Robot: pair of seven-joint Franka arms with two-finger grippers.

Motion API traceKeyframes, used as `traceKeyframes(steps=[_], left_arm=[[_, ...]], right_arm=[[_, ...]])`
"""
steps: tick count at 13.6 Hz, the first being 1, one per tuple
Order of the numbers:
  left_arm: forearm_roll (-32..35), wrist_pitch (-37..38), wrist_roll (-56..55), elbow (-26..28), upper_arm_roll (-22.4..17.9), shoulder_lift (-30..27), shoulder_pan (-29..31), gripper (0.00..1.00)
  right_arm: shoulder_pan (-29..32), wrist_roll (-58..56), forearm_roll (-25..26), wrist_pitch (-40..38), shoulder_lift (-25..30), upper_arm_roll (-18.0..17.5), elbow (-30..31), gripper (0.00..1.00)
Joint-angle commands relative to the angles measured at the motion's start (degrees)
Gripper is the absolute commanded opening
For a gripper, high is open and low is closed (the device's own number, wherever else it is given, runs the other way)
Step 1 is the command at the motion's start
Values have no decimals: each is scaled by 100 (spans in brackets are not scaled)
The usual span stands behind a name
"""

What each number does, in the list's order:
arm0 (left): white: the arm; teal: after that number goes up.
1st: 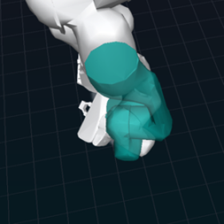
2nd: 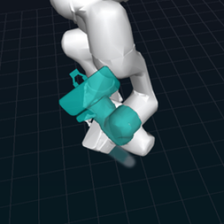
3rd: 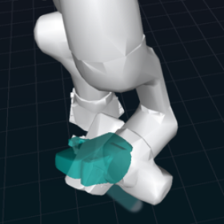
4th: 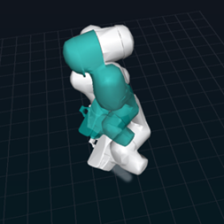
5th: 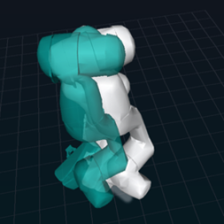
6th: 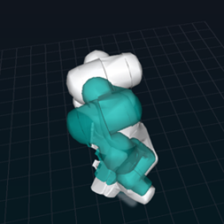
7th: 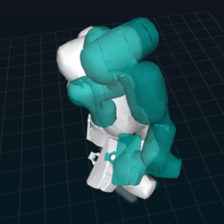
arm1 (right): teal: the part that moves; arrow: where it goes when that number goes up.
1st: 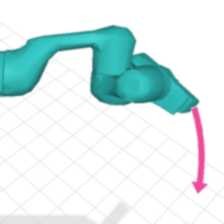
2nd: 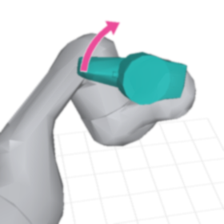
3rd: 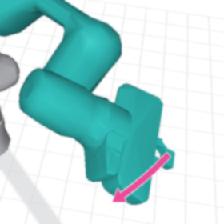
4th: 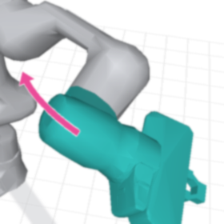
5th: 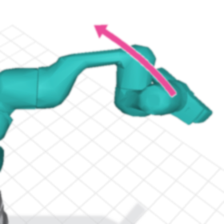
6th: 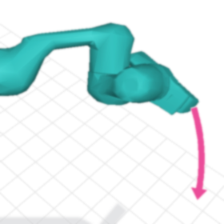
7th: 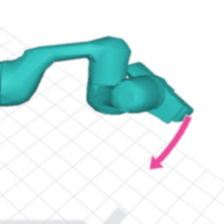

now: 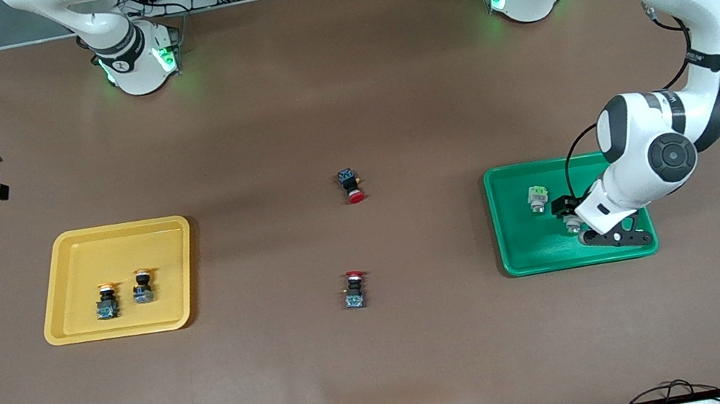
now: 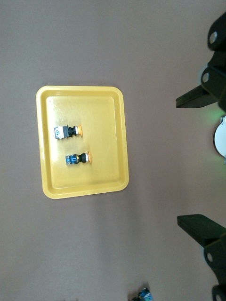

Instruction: Place green and yellow buttons in trays

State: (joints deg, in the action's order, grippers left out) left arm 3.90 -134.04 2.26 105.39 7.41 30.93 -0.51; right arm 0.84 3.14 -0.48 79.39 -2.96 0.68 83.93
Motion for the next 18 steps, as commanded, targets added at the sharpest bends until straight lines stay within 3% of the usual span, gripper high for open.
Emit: traceKeyframes(steps=[1, 6, 9, 16, 18], left_arm=[[111, 622, -6, -298, 42, -245, -1, 100], [41, 2159, -6, -1545, 190, -289, -2, 100], [32, 2881, -6, -1934, 253, -595, 34, 100], [-196, 4341, -6, -1952, 174, -1922, 201, 100], [-196, 4710, -23, -1943, -167, -2353, -17, 100]], right_arm=[[-66, -270, 101, -151, 208, 28, 150, 100], [-110, -270, 101, -195, 234, 72, 115, 100], [-145, -270, 101, -117, 208, 37, 132, 100], [-207, -191, 101, -90, 217, 37, 141, 100], [-216, -182, 110, -90, 217, 37, 115, 100]])
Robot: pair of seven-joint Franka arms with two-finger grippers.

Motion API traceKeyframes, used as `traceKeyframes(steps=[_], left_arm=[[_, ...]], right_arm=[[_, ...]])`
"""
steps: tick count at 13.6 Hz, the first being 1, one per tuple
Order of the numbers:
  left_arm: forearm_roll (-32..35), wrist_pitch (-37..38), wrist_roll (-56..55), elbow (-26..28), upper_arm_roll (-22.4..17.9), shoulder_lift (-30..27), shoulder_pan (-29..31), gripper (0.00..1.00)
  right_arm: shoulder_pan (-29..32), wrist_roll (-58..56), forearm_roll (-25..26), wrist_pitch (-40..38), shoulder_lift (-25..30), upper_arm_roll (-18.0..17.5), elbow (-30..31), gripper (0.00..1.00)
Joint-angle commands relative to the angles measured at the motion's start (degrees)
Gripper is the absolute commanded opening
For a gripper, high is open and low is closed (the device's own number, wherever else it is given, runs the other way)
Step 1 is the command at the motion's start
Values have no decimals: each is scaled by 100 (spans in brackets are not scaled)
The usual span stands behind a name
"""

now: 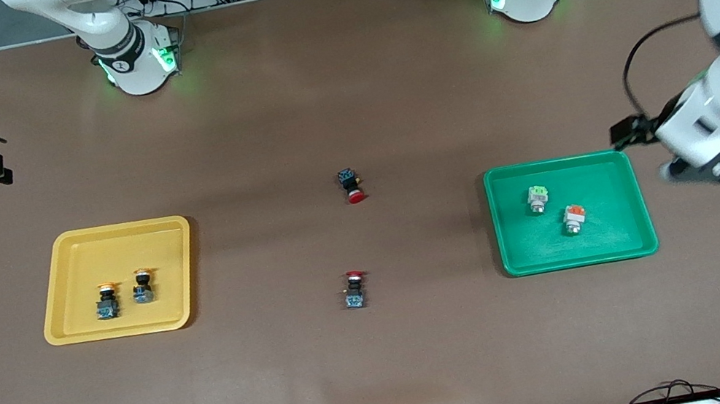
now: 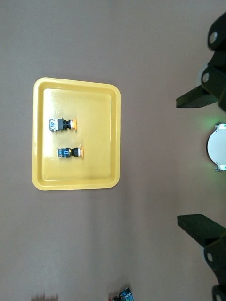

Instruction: Place green and yellow buttons in trays

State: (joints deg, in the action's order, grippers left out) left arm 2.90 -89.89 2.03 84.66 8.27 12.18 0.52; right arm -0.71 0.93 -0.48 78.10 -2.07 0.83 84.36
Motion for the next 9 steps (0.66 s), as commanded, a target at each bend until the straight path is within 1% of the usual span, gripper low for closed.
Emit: traceKeyframes(steps=[1, 3, 5, 7, 9], left_arm=[[-97, 445, -1, 130, -387, -654, -270, 100], [-105, 831, -27, 138, -441, -1040, -307, 100], [-263, 1104, -45, 147, -458, -1410, -307, 100], [-264, 1411, -53, 173, -519, -1682, -298, 100], [-264, 1536, -62, 200, -625, -1911, -315, 100]], right_arm=[[-52, 39, 118, 38, 128, 23, 63, 100], [-43, 39, 109, 30, 128, 31, 45, 100], [-26, 39, 109, -32, 137, 40, 54, 100], [-8, 109, 109, -23, 128, 40, 80, 100], [-61, 660, 92, -23, 146, 23, 89, 100]])
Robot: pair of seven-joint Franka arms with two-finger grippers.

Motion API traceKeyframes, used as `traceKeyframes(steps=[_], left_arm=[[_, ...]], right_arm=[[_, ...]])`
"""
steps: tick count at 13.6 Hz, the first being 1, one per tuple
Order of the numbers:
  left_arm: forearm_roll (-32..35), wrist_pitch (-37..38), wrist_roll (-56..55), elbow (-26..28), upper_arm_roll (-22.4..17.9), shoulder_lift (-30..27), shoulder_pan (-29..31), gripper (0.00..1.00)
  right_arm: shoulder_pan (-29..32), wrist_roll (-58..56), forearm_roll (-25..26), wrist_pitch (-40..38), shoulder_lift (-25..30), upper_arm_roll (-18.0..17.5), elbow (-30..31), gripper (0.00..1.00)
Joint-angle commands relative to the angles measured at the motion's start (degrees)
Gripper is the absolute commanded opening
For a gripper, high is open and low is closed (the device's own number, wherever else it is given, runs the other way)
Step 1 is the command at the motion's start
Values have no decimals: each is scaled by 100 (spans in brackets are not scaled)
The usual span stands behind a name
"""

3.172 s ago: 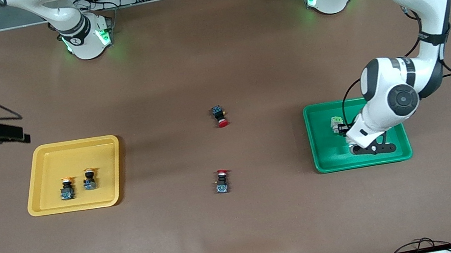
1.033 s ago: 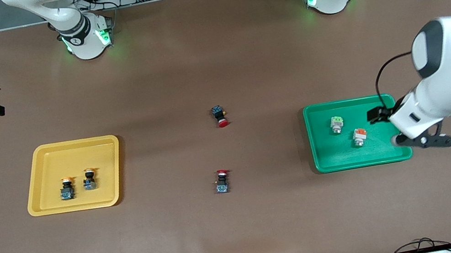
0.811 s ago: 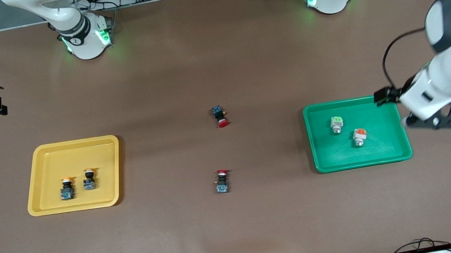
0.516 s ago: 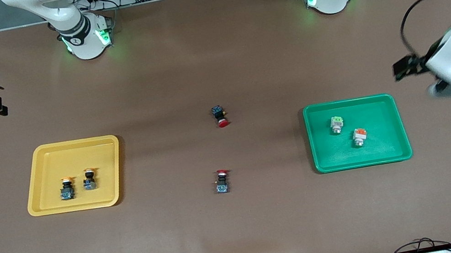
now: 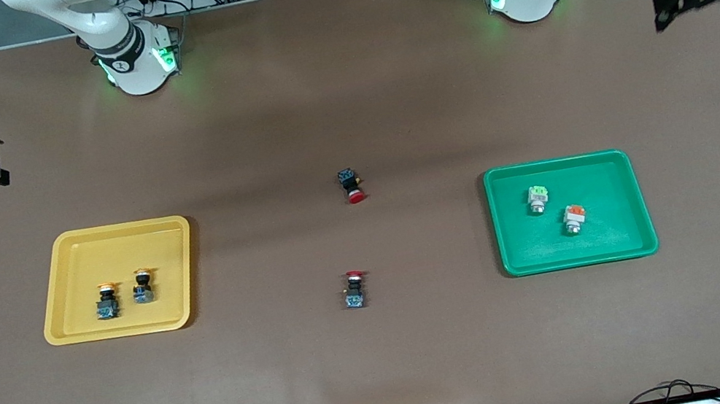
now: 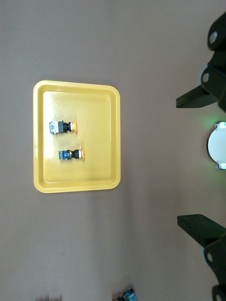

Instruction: Place green and yellow buttons in trays

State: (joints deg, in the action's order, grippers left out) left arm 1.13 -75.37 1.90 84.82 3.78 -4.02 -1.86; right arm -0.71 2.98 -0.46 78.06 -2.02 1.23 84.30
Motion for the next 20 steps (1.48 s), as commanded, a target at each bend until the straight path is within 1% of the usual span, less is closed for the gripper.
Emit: traceKeyframes(steps=[1, 3, 5, 6, 9, 10, 16, 18, 20], left_arm=[[-86, 84, -41, 184, -202, -336, -78, 100], [-104, -21, 38, 131, -281, -241, -87, 100], [-95, -302, 56, 140, -334, -144, -87, 100], [-78, -364, 82, 123, -352, -65, -87, 100], [-86, -400, 205, 114, -484, -12, -87, 100], [-95, -408, 197, 114, -484, -3, -87, 100], [-51, -488, 135, 122, -493, 32, -87, 100], [-77, -488, 144, 175, -641, 128, -87, 100], [-60, -488, 83, 158, -669, 129, -104, 100]], right_arm=[[-70, 588, 90, -11, 132, -26, 104, 100], [-26, 467, 55, 7, 140, 0, 104, 100], [9, 388, 28, 16, 149, 26, 104, 100], [114, 379, 11, 25, 149, 18, 104, 100], [298, -191, -103, 16, 141, 26, 121, 100], [334, -227, -173, 16, 141, 26, 121, 100], [317, -228, -183, 16, 149, 17, 121, 100], [308, -228, -183, -2, 149, 9, 121, 100], [308, -228, -183, -2, 149, 9, 121, 100]])
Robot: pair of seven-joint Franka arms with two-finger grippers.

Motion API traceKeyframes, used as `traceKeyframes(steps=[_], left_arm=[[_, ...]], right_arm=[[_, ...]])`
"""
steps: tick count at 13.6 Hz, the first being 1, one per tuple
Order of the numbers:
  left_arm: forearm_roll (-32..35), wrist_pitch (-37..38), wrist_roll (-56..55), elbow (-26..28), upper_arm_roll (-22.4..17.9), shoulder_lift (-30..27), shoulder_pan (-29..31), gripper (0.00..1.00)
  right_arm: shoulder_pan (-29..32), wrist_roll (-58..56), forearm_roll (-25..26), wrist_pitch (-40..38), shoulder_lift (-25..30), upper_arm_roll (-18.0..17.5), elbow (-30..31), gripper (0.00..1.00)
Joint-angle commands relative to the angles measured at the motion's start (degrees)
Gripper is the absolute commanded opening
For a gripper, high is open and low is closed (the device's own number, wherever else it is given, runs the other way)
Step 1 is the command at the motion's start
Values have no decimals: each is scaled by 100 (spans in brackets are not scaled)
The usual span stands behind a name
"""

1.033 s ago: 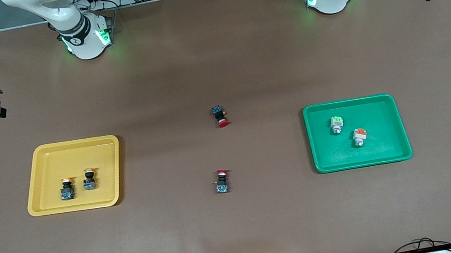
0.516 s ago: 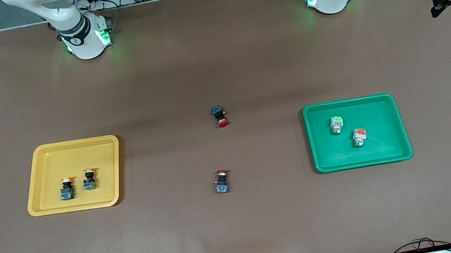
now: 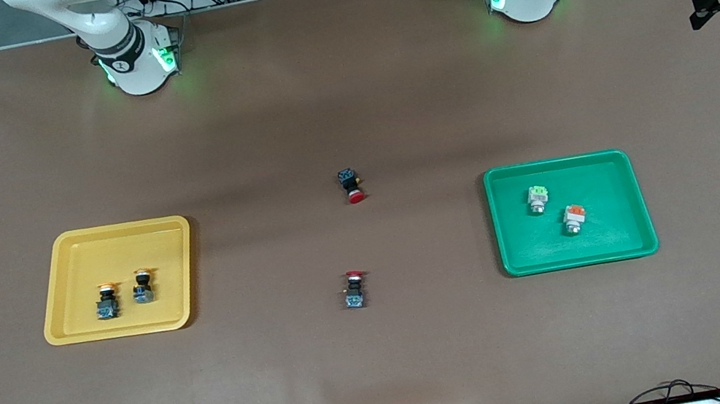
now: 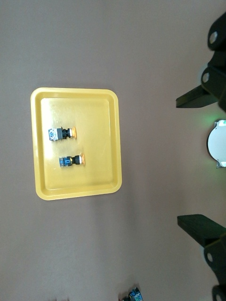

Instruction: Place green and yellow buttons in trays

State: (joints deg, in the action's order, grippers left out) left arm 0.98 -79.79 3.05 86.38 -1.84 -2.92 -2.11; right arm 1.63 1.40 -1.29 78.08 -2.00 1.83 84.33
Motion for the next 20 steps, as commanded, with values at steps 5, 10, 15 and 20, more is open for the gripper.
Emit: traceKeyframes(steps=[5, 10, 15, 20], left_arm=[[-28, -45, -32, 54, -98, 10, -79, 100], [-37, -36, -32, 19, -80, 72, -70, 100], [-89, -36, -94, 28, -80, 72, -26, 100], [-98, -28, -103, 19, -80, 107, -52, 100]], right_arm=[[56, -70, -99, -12, 129, -60, 128, 100], [39, -61, -108, -3, 112, -69, 128, 100], [21, -61, -108, -3, 112, -69, 128, 100], [48, -79, -108, -108, 156, -69, 119, 100]])
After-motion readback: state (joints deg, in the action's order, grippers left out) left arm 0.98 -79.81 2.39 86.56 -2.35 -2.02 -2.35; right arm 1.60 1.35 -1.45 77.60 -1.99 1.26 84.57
